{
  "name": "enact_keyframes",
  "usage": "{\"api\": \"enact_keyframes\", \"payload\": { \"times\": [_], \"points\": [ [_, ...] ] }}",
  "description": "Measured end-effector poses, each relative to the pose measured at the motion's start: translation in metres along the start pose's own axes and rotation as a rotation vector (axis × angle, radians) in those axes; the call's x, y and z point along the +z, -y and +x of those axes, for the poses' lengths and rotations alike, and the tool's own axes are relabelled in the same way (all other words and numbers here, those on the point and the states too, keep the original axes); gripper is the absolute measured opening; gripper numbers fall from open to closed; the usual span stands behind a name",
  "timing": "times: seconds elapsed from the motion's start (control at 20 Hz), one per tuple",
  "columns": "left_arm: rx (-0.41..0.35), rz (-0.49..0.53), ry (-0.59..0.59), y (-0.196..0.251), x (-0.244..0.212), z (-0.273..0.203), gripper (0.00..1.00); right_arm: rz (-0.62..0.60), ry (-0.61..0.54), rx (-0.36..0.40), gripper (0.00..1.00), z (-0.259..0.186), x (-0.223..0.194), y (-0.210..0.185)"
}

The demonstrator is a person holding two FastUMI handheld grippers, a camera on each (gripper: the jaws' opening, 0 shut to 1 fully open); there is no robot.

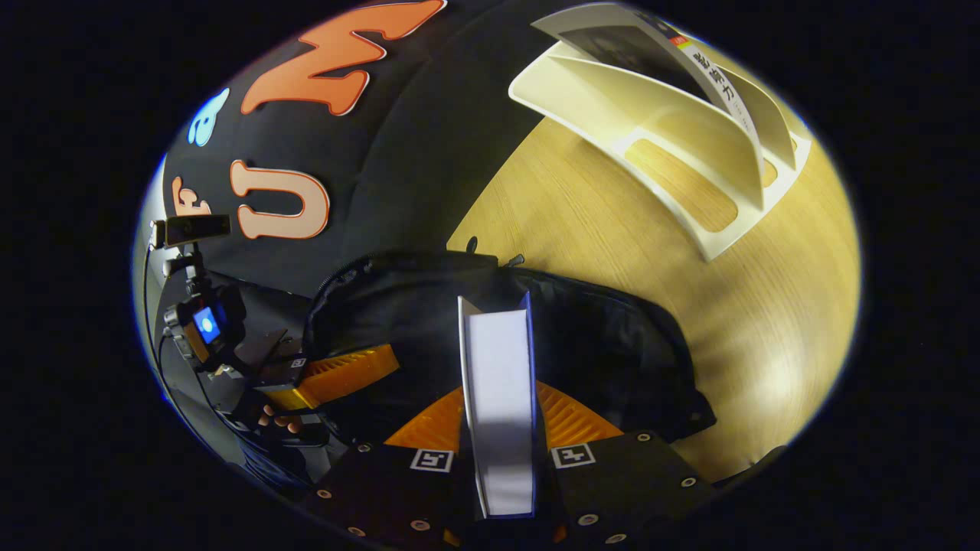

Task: Open the schoolbag, grab two books from the bookshelf and put them into the schoolbag.

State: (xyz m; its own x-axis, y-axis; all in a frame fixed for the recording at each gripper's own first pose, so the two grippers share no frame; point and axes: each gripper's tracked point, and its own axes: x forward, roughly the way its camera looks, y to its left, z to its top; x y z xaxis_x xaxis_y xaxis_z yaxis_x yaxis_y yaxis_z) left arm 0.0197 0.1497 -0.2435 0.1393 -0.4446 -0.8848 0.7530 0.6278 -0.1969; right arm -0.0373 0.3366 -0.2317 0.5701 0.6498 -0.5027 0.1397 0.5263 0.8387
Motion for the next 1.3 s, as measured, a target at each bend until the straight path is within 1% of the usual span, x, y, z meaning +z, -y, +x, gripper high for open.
{"api": "enact_keyframes", "payload": {
  "times": [0.25,0.45,0.65,0.75,0.85,0.9,1.0,1.05,1.1,1.3],
  "points": [
    [-0.002,-0.029,0.012,0.004,-0.005,0.005,0.06,0.011,0.069,0.021,0.31,0.026,0.010,-0.007],
    [-0.006,-0.042,0.011,0.012,-0.005,0.008,0.06,0.031,0.093,0.034,0.33,0.040,0.003,-0.006],
    [-0.005,-0.039,0.012,0.014,-0.006,0.012,0.06,0.056,0.076,0.014,0.36,0.051,-0.008,0.003],
    [-0.010,-0.035,0.008,0.018,-0.006,0.013,0.06,0.054,0.070,0.002,0.39,0.055,-0.014,0.006],
    [-0.014,-0.039,0.010,0.018,-0.004,0.014,0.06,0.056,0.053,-0.001,0.42,0.055,-0.016,0.005],
    [-0.006,-0.049,0.014,0.014,-0.005,0.014,0.06,0.056,0.055,0.002,0.42,0.052,-0.015,0.005],
    [-0.001,-0.081,0.030,0.007,-0.004,0.012,0.06,0.074,0.124,0.012,0.40,0.041,-0.001,0.007],
    [-0.008,-0.093,0.035,0.008,-0.004,0.012,0.06,0.080,0.168,0.022,0.35,0.037,0.007,0.008],
    [-0.012,-0.099,0.039,0.008,-0.005,0.013,0.06,0.092,0.182,0.038,0.35,0.032,0.015,0.005],
    [-0.015,-0.104,0.050,0.014,-0.003,0.014,0.06,0.162,0.229,0.122,0.34,0.026,0.017,0.000]
  ]
}}
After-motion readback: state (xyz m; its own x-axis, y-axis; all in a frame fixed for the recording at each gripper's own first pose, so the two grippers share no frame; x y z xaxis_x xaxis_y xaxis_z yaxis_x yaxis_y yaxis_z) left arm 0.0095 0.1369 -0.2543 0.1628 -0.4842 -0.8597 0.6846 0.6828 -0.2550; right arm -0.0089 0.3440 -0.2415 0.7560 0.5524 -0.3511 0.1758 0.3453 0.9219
